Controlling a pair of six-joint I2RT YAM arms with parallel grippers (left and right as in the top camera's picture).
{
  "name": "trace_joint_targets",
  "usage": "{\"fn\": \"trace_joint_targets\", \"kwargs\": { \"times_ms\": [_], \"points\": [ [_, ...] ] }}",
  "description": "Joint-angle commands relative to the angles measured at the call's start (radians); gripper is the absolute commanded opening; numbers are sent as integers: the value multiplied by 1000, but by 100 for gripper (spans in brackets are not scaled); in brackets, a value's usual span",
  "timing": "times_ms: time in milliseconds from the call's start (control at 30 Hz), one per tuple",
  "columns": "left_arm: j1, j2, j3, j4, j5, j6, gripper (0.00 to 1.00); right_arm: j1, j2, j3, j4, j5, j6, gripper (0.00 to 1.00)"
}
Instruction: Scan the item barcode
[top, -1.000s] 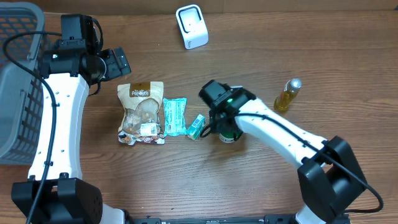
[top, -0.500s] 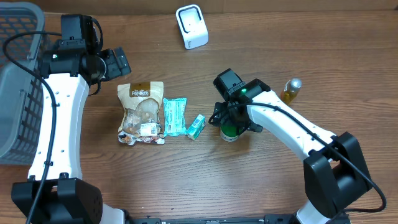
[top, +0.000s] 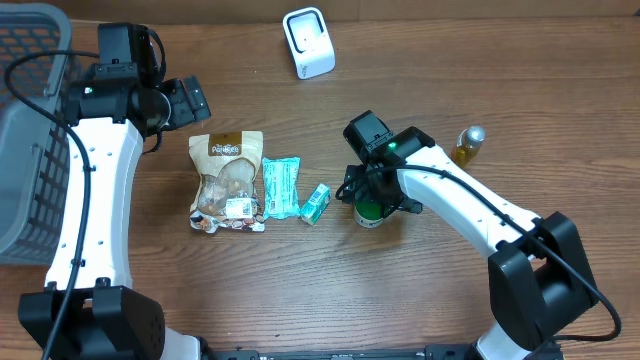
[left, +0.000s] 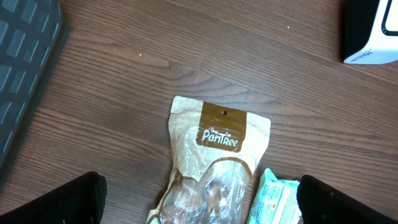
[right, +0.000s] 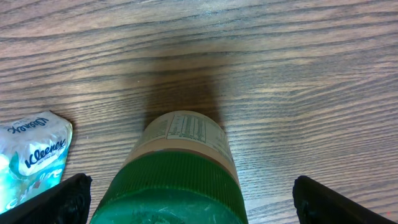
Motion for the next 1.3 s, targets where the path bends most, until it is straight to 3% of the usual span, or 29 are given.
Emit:
{"fn": "trace_joint_targets", "kwargs": {
  "times_ms": [0,1100,1267],
  "points": [
    [-7,-2,8,1,-6,8,100,-1,3,24,2,-2,7,100],
    [-7,-2,8,0,-7,8,100,0,3,22,37,-10,9,100],
    [-7,-2,8,0,-6,8,99,0,3,-52,76,-10,82,100]
  ]
}}
